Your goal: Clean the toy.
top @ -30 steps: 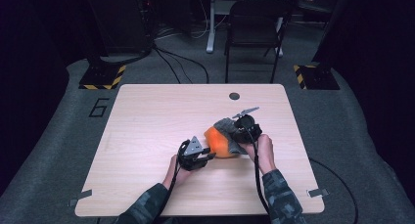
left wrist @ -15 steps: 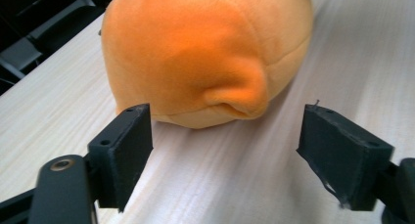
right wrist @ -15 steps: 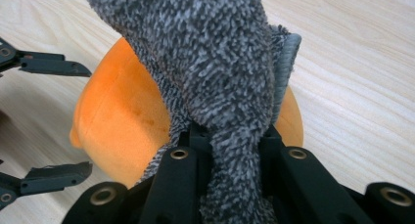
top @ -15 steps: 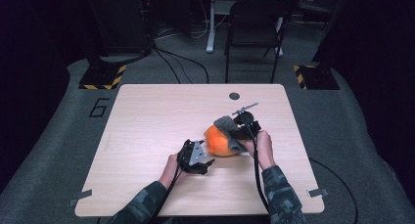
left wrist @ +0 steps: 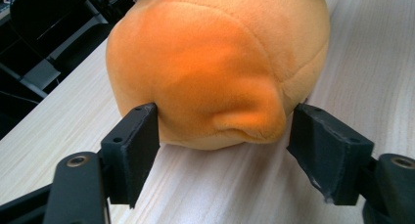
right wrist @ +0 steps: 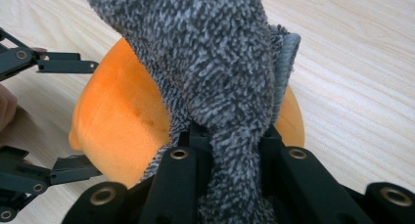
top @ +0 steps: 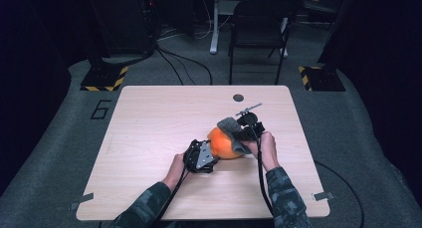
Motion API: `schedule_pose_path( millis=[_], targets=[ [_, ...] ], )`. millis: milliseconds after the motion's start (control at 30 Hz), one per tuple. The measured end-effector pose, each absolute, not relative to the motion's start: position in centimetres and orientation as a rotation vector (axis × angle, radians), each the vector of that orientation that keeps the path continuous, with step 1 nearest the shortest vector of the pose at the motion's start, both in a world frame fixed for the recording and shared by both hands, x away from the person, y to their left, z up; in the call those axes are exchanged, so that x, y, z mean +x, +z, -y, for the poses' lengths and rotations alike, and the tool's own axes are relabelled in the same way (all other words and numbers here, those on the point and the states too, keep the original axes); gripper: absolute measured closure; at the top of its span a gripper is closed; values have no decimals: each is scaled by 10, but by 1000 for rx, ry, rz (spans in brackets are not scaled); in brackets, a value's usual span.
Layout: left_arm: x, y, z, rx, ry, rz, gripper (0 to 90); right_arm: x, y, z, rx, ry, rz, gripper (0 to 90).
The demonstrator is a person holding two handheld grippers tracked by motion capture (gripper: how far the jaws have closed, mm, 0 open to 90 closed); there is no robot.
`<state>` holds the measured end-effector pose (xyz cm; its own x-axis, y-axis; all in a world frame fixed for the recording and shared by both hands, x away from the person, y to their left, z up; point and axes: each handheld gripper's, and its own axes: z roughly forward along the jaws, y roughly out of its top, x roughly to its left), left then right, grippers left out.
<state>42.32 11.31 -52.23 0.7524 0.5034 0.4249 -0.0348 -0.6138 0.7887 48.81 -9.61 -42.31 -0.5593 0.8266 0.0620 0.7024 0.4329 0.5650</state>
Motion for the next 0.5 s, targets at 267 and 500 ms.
schedule_pose_path(
  millis=[267, 500],
  targets=[
    [424, -523, -111, 2093, 837, -310, 423, 488, -424, 96, 1345, 814, -2460, 766],
    [425, -524, -111, 2081, 802, -339, 654, 486, -425, 98, 1343, 826, -2450, 762]
  ],
)
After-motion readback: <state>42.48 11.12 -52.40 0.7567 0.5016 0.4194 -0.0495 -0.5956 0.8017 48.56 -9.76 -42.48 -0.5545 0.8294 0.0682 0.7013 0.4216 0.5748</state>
